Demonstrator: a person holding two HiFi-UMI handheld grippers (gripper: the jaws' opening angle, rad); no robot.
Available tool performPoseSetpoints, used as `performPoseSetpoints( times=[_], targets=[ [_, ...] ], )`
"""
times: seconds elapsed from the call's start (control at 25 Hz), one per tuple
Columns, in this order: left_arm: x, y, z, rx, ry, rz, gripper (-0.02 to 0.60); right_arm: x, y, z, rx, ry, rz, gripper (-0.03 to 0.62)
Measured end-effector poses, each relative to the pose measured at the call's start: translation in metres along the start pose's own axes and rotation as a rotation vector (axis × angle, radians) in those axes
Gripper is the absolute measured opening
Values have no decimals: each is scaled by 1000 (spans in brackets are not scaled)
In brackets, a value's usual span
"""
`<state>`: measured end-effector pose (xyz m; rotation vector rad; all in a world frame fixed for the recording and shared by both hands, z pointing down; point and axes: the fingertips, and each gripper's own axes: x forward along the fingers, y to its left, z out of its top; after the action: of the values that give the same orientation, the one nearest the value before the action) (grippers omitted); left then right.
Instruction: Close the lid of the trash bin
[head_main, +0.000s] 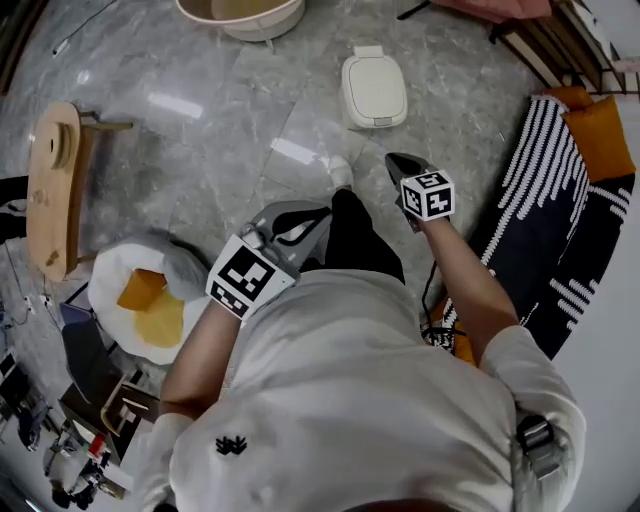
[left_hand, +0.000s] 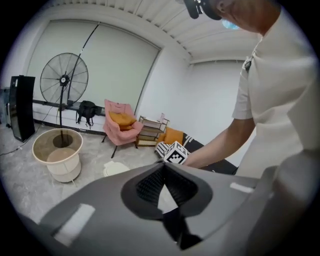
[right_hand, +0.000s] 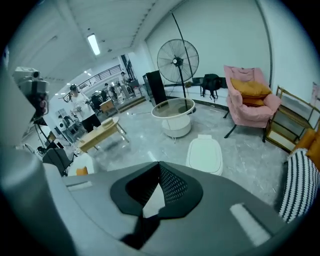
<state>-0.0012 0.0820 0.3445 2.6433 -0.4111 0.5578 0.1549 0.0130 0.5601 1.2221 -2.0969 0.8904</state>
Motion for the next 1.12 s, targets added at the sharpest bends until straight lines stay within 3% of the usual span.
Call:
performPoseSetpoints(
  times=[0.24, 0.48, 0.76, 1.12],
  targets=[
    [-20, -36, 4, 75, 1, -39, 57, -79, 69, 20, -24, -128, 37, 0],
    [-38, -60, -10, 74, 47, -47, 57, -144, 135, 16, -34, -209, 90, 0],
    [-43, -84, -8, 97, 33, -56, 57, -201, 172, 20, -67, -305, 97, 0],
    [-54, -90, -13, 87, 25, -26, 57, -227, 203, 21, -145, -358, 111, 0]
  ],
)
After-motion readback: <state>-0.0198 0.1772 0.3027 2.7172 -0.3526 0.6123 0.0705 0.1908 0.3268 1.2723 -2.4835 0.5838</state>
